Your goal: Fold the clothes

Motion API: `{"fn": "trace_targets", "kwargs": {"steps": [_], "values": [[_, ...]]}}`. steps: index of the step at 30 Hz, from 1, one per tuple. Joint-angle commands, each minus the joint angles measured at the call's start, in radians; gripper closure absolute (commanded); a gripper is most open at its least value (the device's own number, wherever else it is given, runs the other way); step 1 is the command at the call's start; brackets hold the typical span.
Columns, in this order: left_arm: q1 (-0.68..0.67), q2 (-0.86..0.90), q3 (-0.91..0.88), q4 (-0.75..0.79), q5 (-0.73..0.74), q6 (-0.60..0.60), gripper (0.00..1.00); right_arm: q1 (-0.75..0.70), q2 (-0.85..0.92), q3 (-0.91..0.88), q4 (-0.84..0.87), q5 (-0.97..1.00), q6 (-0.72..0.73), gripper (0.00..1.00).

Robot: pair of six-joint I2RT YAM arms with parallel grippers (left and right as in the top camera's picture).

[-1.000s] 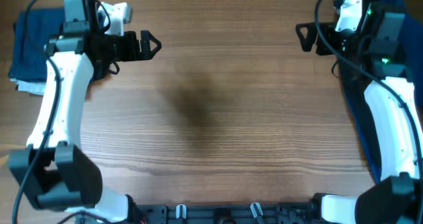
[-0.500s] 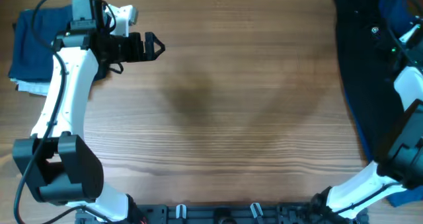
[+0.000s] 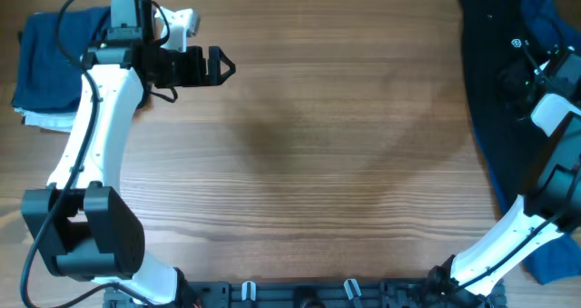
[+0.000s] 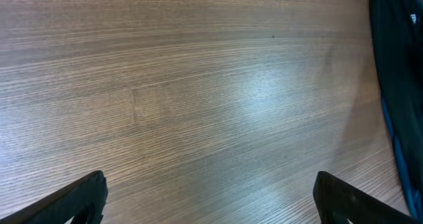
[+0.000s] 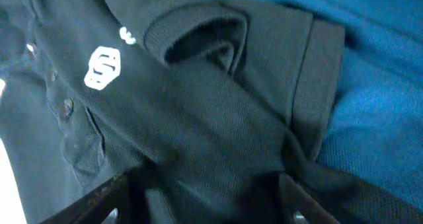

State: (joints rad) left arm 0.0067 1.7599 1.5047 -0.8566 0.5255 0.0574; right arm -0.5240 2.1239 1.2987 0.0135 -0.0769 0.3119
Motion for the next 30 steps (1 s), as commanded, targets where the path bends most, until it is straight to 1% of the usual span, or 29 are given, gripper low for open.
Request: {"fn": "trace_targets", "kwargs": {"steps": [1, 2, 3, 4, 7, 8, 10, 13, 16, 18, 19, 21, 22, 23, 24, 28, 30], "values": [[-0.011, 0.004, 0.019, 0.009, 0.016, -0.014, 0.0, 0.023, 0.012, -0.004, -0.078, -0.027, -0.023, 0.49], [-0.011, 0.004, 0.019, 0.01, 0.016, -0.014, 0.0, 0.023, 0.012, -0.005, -0.094, -0.021, -0.024, 0.7], [-0.011, 0.004, 0.019, 0.01, 0.016, -0.014, 0.0, 0.023, 0.011, -0.004, -0.109, -0.019, -0.024, 0.94], [-0.011, 0.004, 0.019, 0.01, 0.016, -0.014, 0.0, 0.022, 0.002, -0.003, -0.128, -0.022, -0.023, 0.96], [-0.011, 0.004, 0.019, 0.011, 0.016, -0.014, 0.0, 0.022, -0.084, -0.003, -0.142, -0.07, -0.028, 0.96], [-0.011, 0.004, 0.019, 0.012, 0.016, -0.014, 0.0, 0.022, -0.143, -0.001, -0.142, -0.135, -0.051, 0.96], [-0.011, 0.004, 0.019, 0.014, 0.016, -0.013, 0.0, 0.031, -0.307, 0.0, -0.146, -0.278, -0.051, 0.96], [-0.011, 0.004, 0.019, 0.032, 0.016, -0.013, 0.0, 0.08, -0.468, 0.0, -0.154, -0.301, -0.083, 0.96], [-0.011, 0.004, 0.02, 0.042, 0.017, -0.013, 0.0, 0.198, -0.564, 0.0, -0.217, -0.325, -0.103, 0.96], [-0.011, 0.0, 0.023, 0.061, 0.021, -0.013, 0.0, 0.31, -0.563, 0.0, -0.259, -0.348, -0.103, 0.96], [-0.011, -0.004, 0.027, 0.06, 0.021, -0.013, 0.0, 0.343, -0.563, 0.0, -0.269, -0.352, -0.102, 0.96], [-0.008, -0.024, 0.037, 0.061, 0.019, -0.013, 0.0, 0.469, -0.563, 0.0, -0.288, -0.37, -0.103, 0.96], [0.001, -0.043, 0.04, 0.068, 0.02, -0.013, 0.0, 0.541, -0.564, 0.0, -0.3, -0.369, -0.108, 0.95], [0.008, -0.054, 0.04, 0.069, 0.02, -0.013, 0.0, 0.58, -0.566, 0.0, -0.312, -0.369, -0.112, 0.96], [0.027, -0.076, 0.04, 0.066, 0.02, -0.013, 0.0, 0.64, -0.584, 0.003, -0.343, -0.402, -0.123, 0.96], [0.092, -0.121, 0.04, 0.04, 0.02, -0.013, 0.0, 0.717, -0.663, 0.02, -0.459, -0.483, -0.192, 0.96], [0.11, -0.124, 0.04, 0.014, 0.02, -0.013, 0.0, 0.743, -0.681, 0.019, -0.561, -0.47, -0.3, 0.96]]}}
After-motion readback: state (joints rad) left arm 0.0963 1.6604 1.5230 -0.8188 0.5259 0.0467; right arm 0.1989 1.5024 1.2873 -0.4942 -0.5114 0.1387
